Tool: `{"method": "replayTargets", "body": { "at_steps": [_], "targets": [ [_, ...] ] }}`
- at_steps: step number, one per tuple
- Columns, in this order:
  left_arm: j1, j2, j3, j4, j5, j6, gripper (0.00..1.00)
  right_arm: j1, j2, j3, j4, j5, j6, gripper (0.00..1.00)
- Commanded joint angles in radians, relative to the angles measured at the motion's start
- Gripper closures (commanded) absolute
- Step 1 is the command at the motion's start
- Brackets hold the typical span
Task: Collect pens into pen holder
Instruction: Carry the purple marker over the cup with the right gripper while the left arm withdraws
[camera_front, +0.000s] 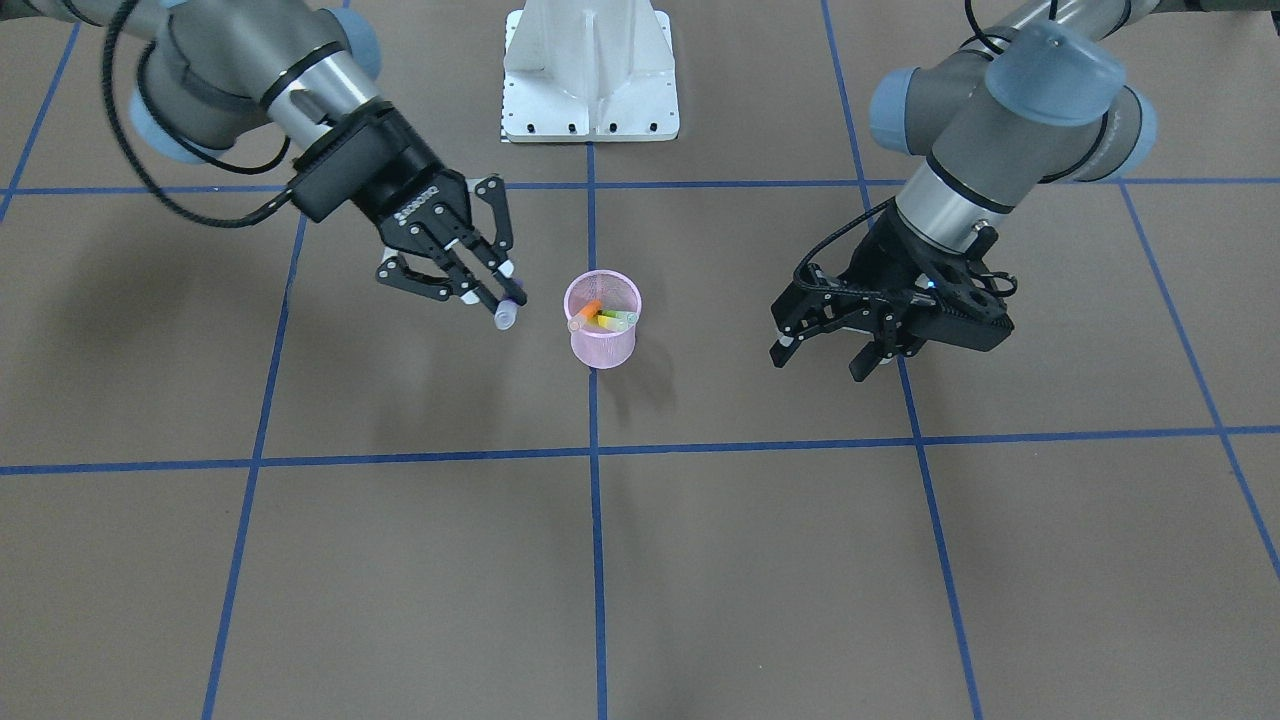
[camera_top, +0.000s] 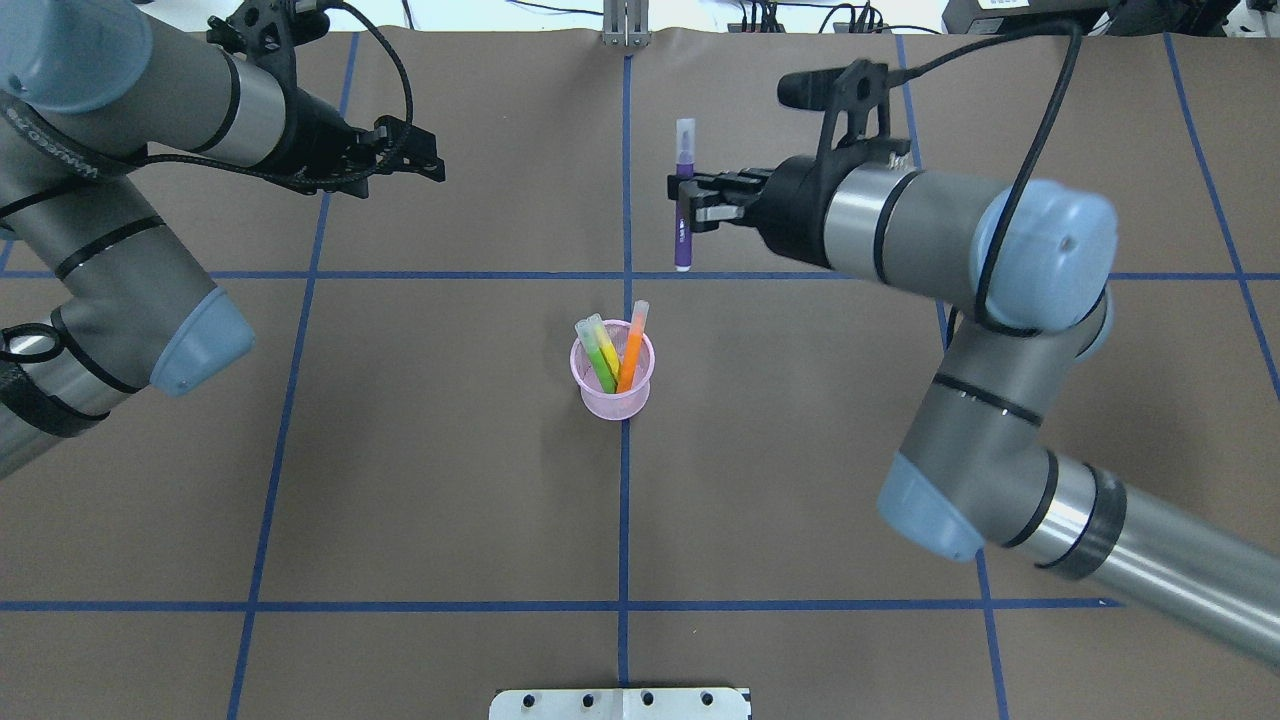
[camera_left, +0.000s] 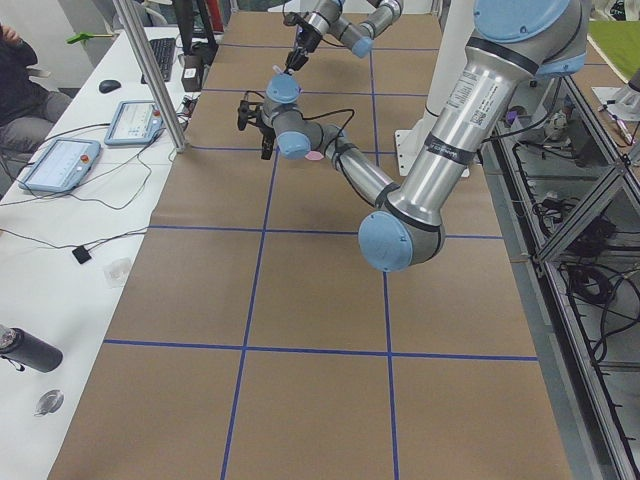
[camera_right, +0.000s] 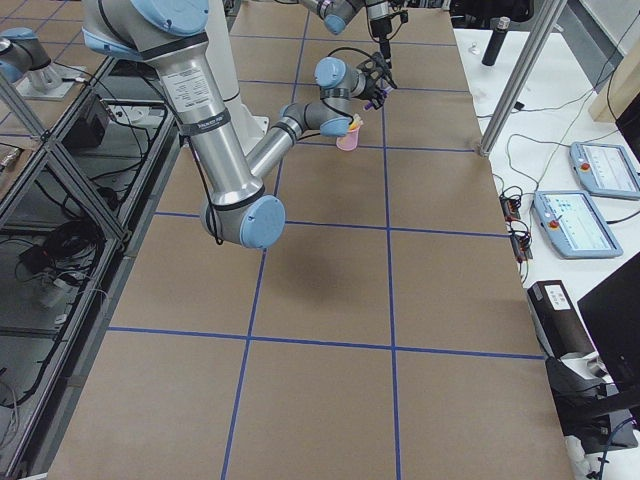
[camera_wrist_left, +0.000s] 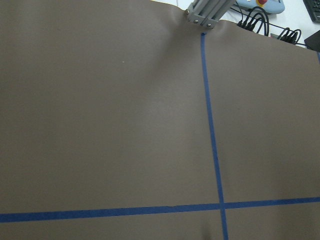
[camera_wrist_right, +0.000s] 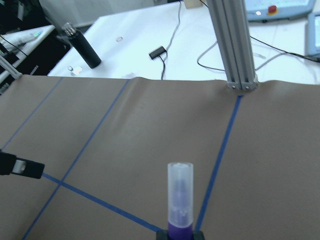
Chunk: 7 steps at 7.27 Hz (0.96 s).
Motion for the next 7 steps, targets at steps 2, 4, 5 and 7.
{"method": "replayTargets", "body": {
  "at_steps": [2, 4, 5, 7],
  "targets": [
    [-0.021, 0.003, 0.009, 0.000, 0.000, 0.011, 0.00, -0.186, 0.003, -0.046, 0.057, -0.237, -0.096, 1.00],
    [-0.021, 0.003, 0.020, 0.000, 0.002, 0.014, 0.00, -0.199, 0.006, -0.111, 0.057, -0.256, -0.120, 1.00],
    [-0.021, 0.003, 0.026, -0.002, 0.003, 0.014, 0.00, -0.200, 0.012, -0.135, 0.055, -0.266, -0.121, 1.00],
    [-0.019, 0.003, 0.034, -0.002, 0.003, 0.014, 0.00, -0.205, 0.041, -0.177, 0.052, -0.282, -0.121, 1.00]
  ]
}}
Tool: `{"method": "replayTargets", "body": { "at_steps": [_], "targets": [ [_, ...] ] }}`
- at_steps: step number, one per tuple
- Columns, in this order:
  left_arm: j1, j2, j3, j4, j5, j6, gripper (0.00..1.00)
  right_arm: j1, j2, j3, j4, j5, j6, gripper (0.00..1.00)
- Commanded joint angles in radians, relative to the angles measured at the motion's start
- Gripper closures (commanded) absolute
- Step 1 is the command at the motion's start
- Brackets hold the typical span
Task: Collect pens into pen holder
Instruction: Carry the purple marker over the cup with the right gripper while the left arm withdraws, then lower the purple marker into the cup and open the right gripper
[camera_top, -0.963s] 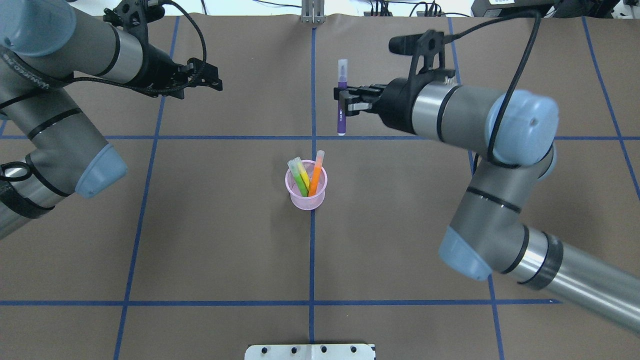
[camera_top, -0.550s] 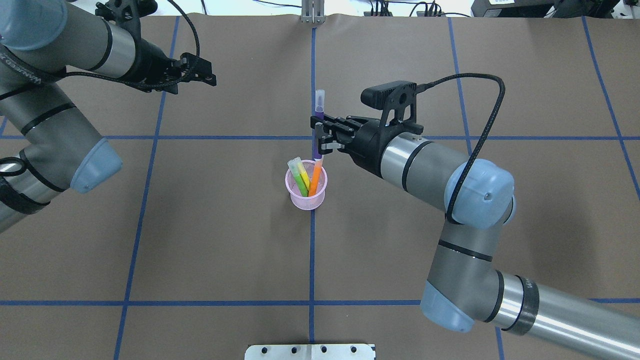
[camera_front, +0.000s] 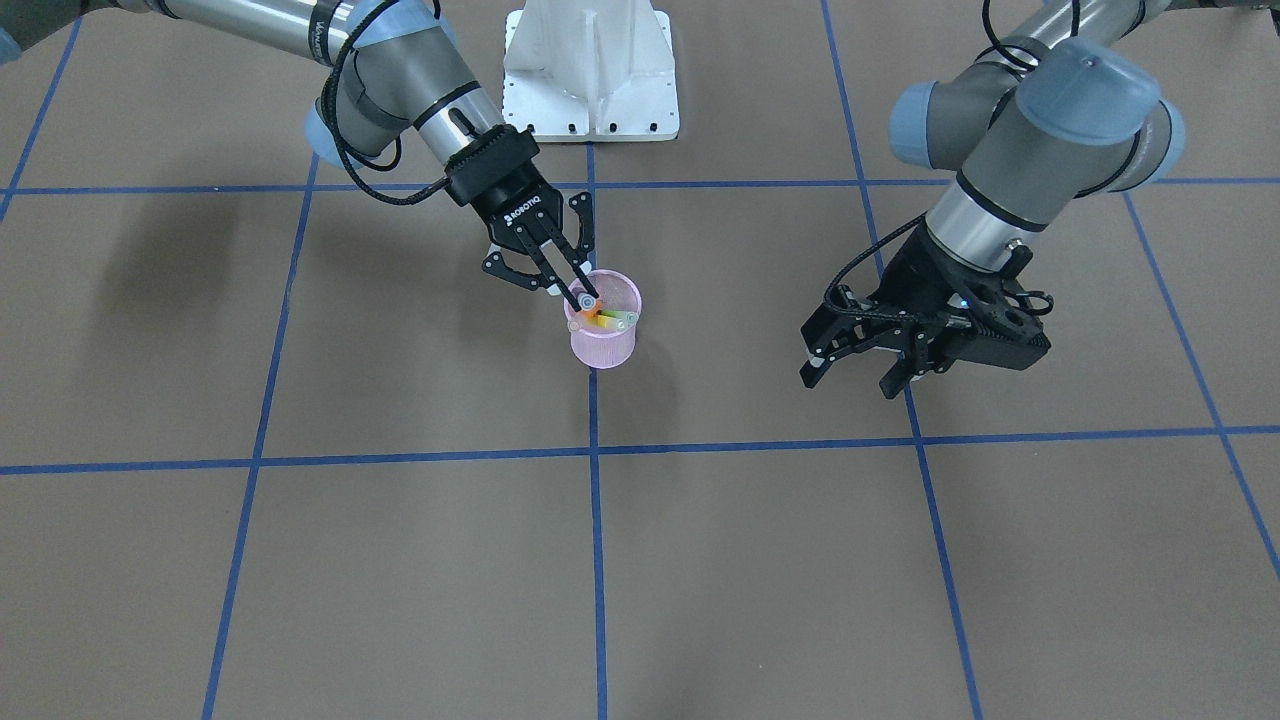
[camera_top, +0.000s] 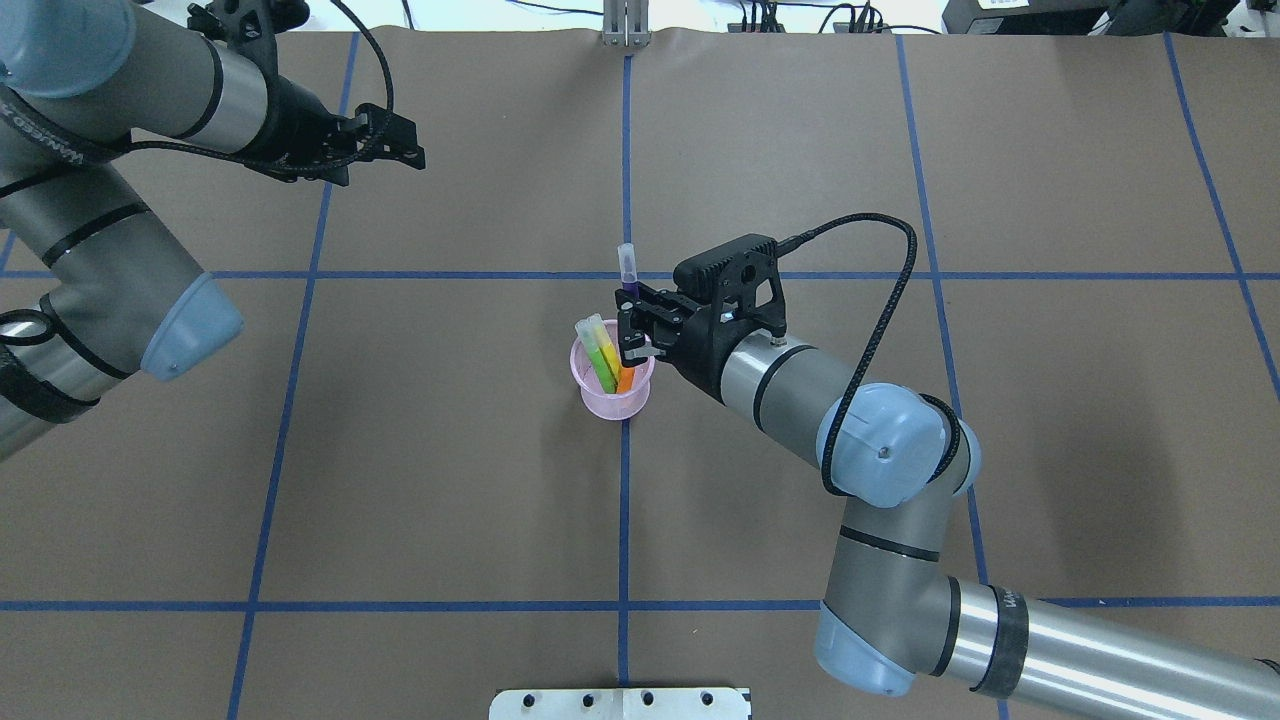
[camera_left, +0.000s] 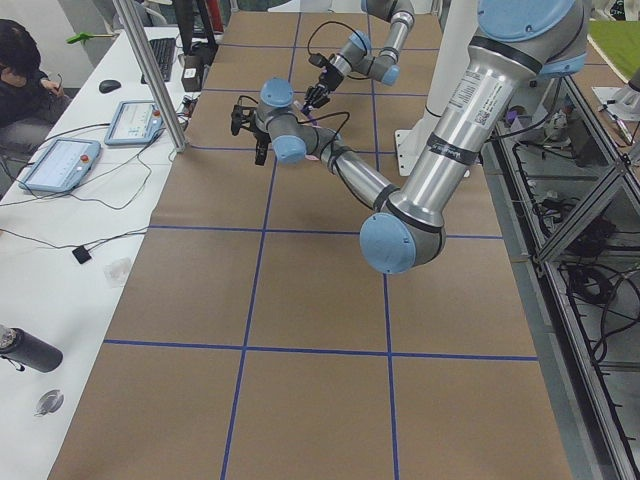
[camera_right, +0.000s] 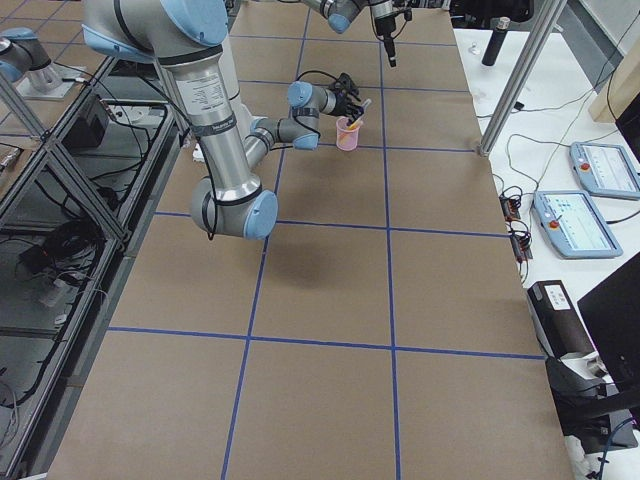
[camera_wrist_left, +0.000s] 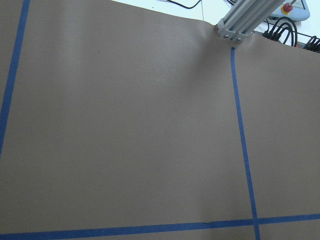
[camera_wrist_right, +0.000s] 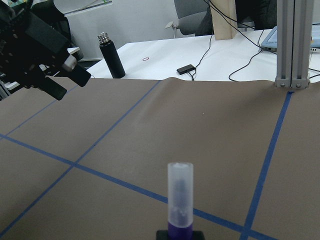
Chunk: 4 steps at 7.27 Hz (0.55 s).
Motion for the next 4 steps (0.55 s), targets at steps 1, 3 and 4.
{"method": "replayTargets", "body": {
  "at_steps": [1, 3, 4],
  "targets": [
    [0.001, 0.000, 0.012, -0.002, 0.000, 0.002, 0.00, -0.006, 0.017, -0.024, -0.001, -0.007, 0.001, 1.00],
    [0.003, 0.000, 0.048, -0.038, 0.000, 0.000, 0.00, -0.027, 0.015, -0.023, -0.001, -0.008, 0.001, 1.00],
    [0.003, 0.000, 0.071, -0.078, 0.000, 0.000, 0.00, -0.039, 0.015, -0.026, -0.001, -0.016, 0.001, 1.00]
  ]
}}
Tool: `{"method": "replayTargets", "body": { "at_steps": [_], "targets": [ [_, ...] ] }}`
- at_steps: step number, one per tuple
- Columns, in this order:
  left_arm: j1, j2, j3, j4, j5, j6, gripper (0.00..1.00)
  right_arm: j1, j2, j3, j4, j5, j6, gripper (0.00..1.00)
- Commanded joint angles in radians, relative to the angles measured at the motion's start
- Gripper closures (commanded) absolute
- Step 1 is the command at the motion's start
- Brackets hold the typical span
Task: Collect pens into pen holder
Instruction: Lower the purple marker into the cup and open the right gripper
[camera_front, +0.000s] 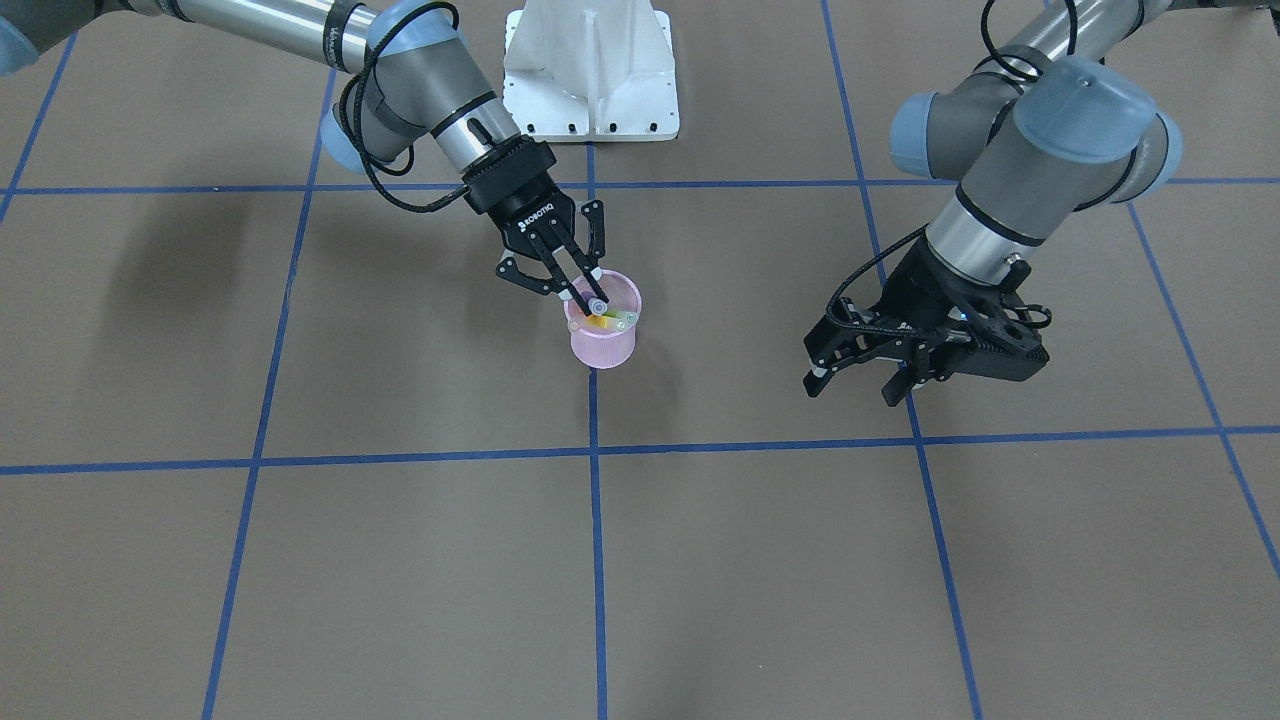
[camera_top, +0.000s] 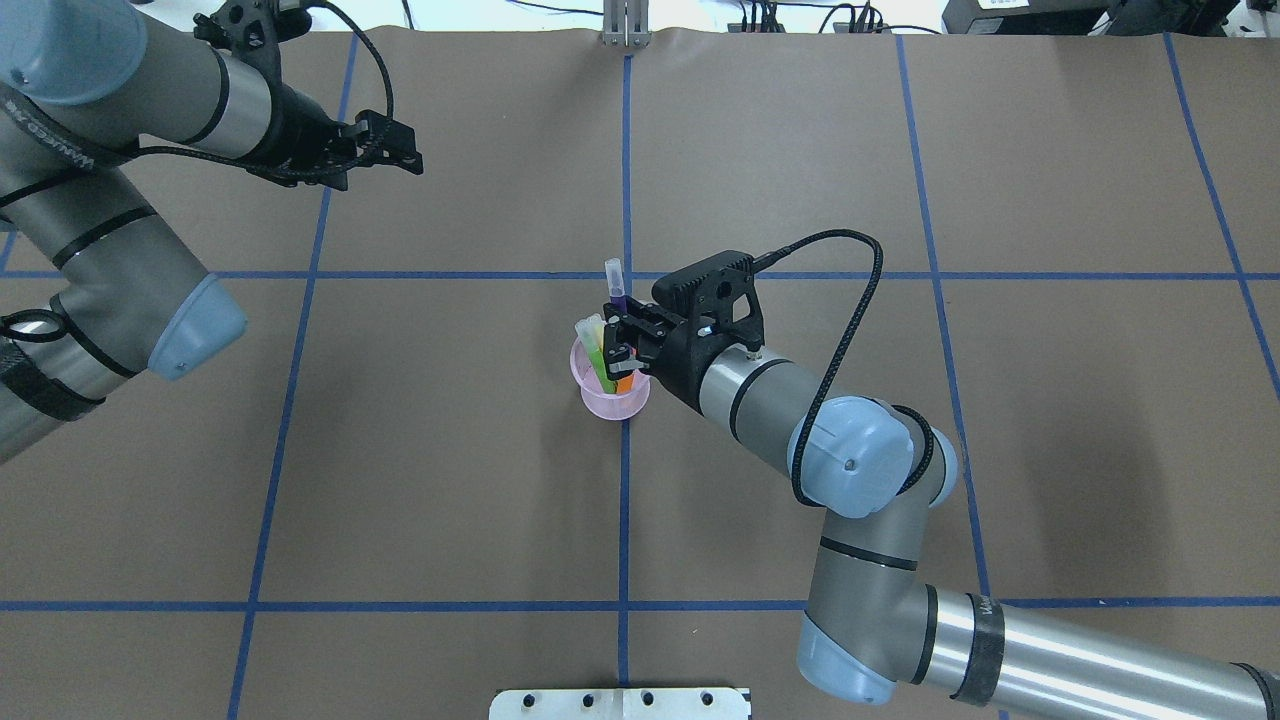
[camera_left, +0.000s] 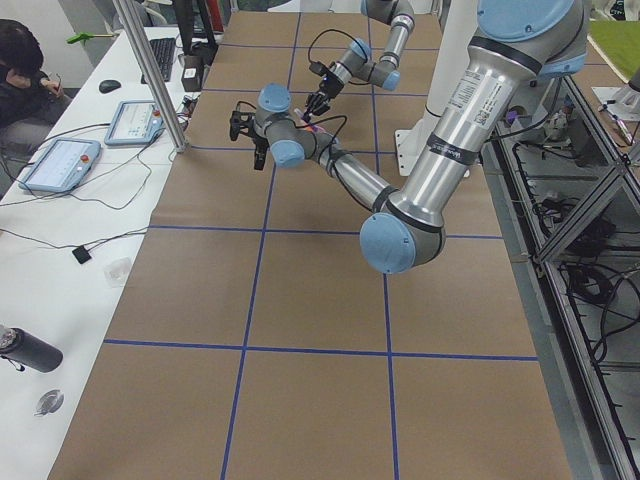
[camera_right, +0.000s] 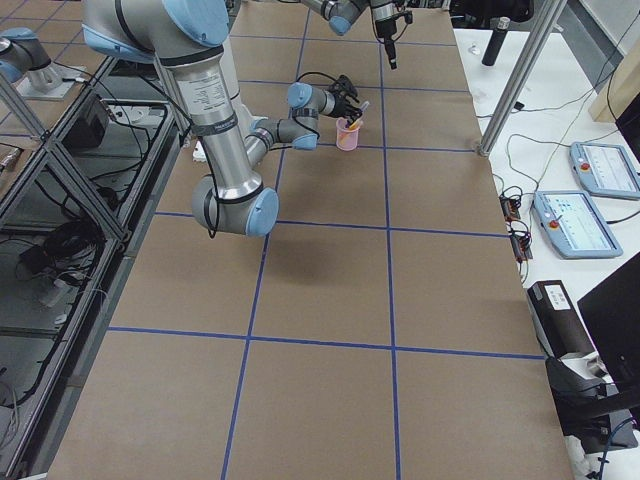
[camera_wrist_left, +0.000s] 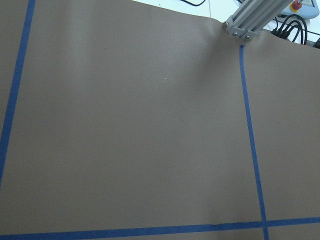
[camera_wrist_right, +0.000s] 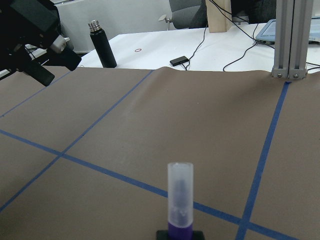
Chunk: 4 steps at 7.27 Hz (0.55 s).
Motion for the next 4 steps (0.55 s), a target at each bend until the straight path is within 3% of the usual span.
{"method": "replayTargets", "body": {
  "at_steps": [1, 2, 3, 4],
  "targets": [
    [-0.001, 0.000, 0.028, -0.045, 0.000, 0.000, 0.00, -0.018, 0.000, -0.002, 0.000, -0.008, 0.000, 1.00],
    [-0.001, 0.000, 0.028, -0.045, 0.000, 0.000, 0.00, -0.024, 0.002, -0.002, 0.002, -0.011, 0.002, 0.63],
    [-0.001, 0.000, 0.028, -0.045, 0.000, 0.000, 0.00, -0.027, 0.002, -0.002, 0.002, -0.034, 0.002, 0.01],
    [0.001, 0.000, 0.026, -0.045, 0.000, -0.002, 0.00, -0.034, 0.000, 0.001, 0.000, -0.063, 0.002, 0.00]
  ]
}}
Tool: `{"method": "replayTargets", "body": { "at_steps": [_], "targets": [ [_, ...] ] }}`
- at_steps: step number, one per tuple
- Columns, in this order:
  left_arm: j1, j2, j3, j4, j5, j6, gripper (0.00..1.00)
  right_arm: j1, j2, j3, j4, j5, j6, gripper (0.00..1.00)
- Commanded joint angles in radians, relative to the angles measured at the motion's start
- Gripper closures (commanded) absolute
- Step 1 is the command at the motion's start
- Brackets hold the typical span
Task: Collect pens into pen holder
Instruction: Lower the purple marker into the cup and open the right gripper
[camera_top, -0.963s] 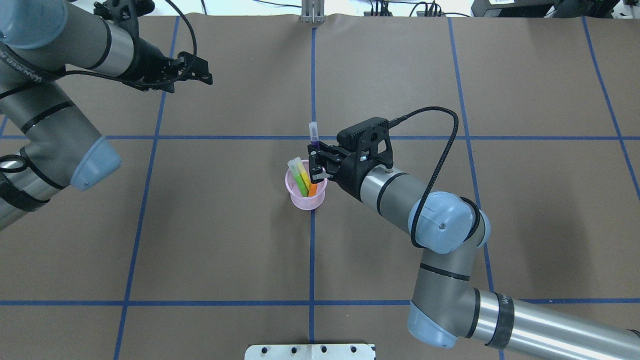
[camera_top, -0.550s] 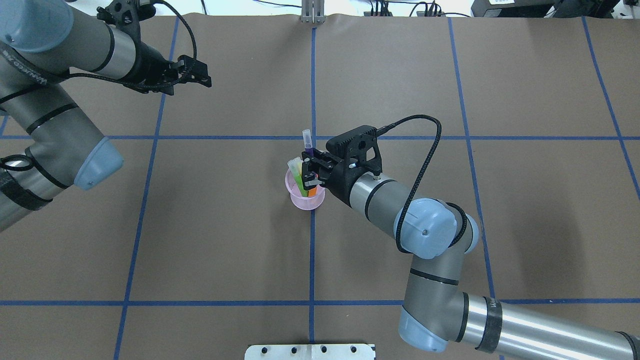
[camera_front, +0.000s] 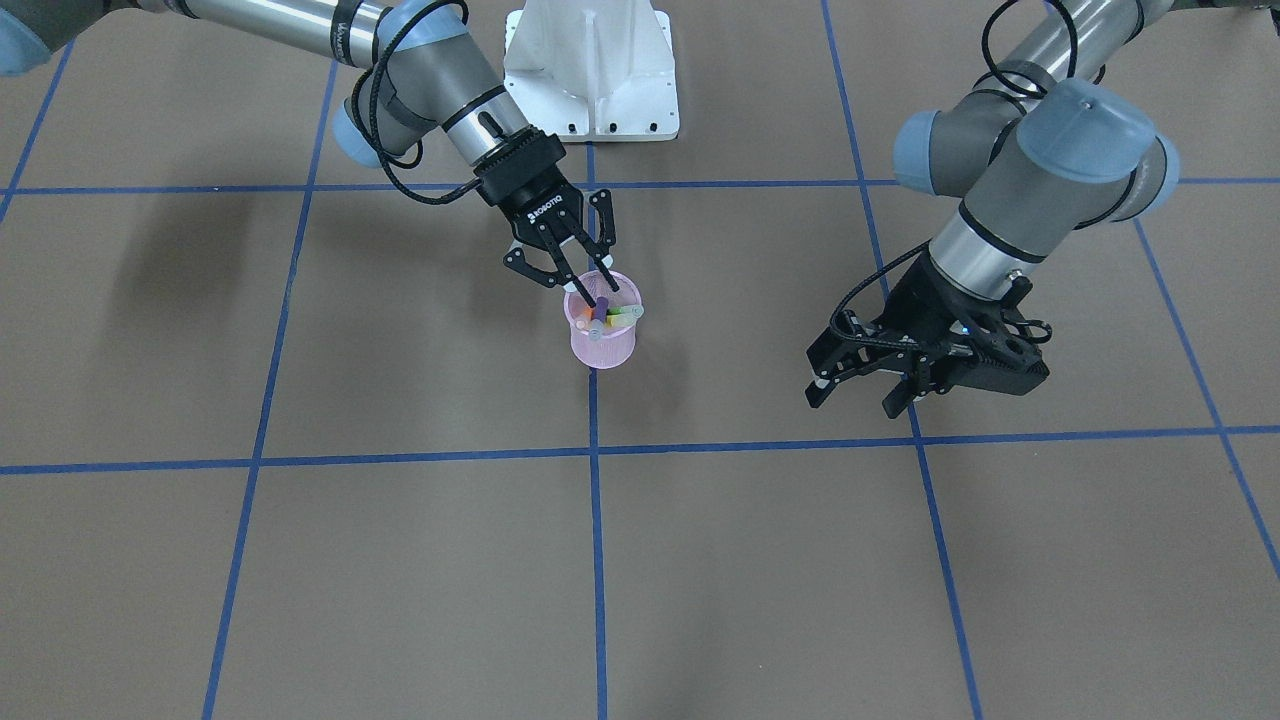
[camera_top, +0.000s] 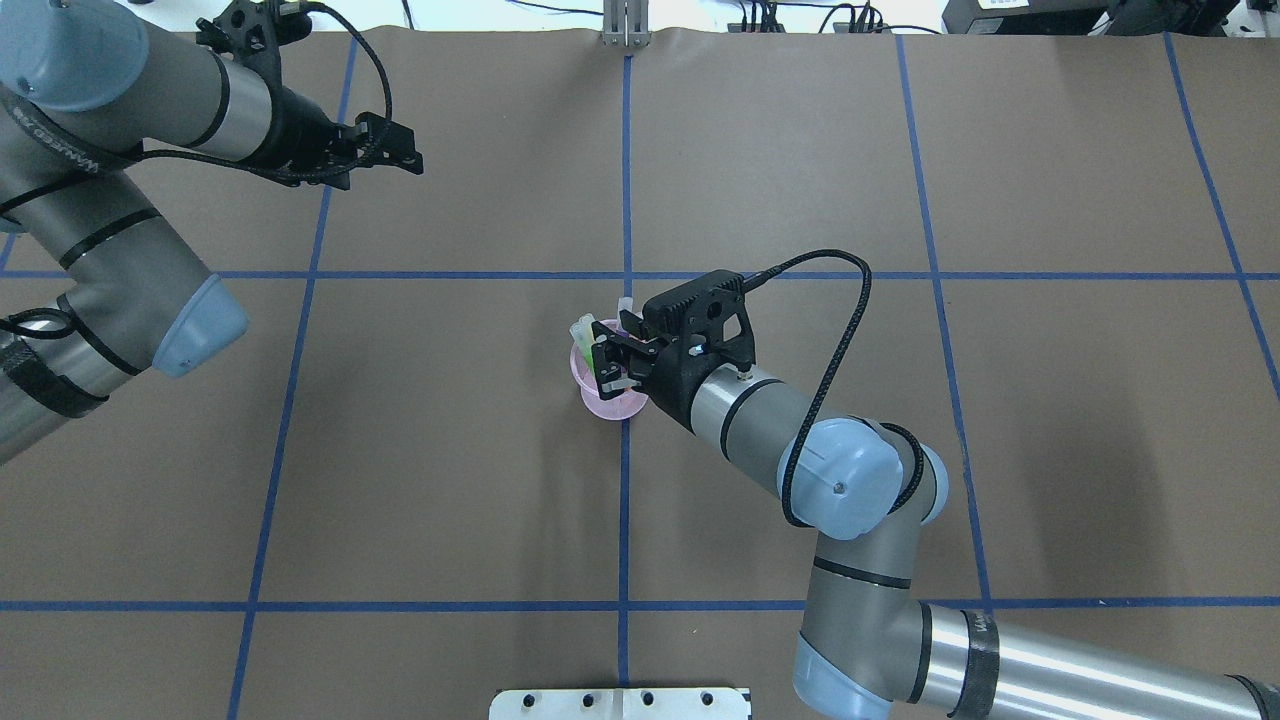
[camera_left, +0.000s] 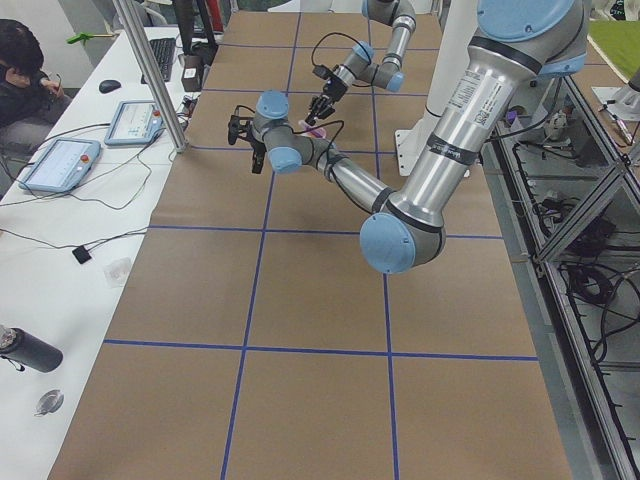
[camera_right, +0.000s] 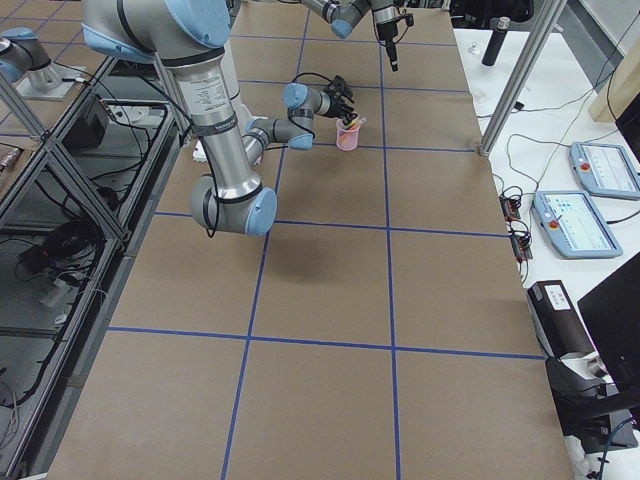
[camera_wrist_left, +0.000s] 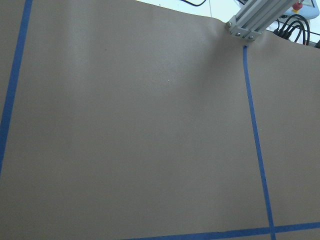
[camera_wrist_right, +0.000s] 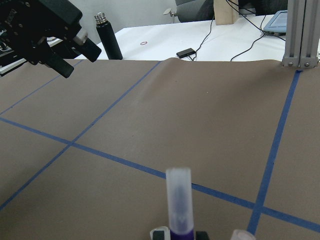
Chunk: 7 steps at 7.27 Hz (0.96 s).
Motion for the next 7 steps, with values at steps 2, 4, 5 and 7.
{"method": "replayTargets", "body": {
  "at_steps": [2, 4, 5, 7],
  "targets": [
    [-0.003, 0.000, -0.005, -0.001, -0.005, -0.001, 0.00, -0.008, 0.000, 0.079, -0.041, -0.015, 0.000, 0.00],
    [-0.078, 0.000, -0.010, 0.016, -0.110, -0.001, 0.00, 0.033, -0.001, 0.255, -0.323, 0.095, 0.014, 0.00],
    [-0.148, 0.009, -0.010, 0.051, -0.170, 0.013, 0.00, 0.047, -0.001, 0.345, -0.501, 0.117, 0.044, 0.00],
    [-0.244, 0.011, -0.033, 0.390, -0.173, 0.412, 0.00, 0.122, -0.003, 0.418, -0.776, 0.301, 0.287, 0.00]
  ]
}}
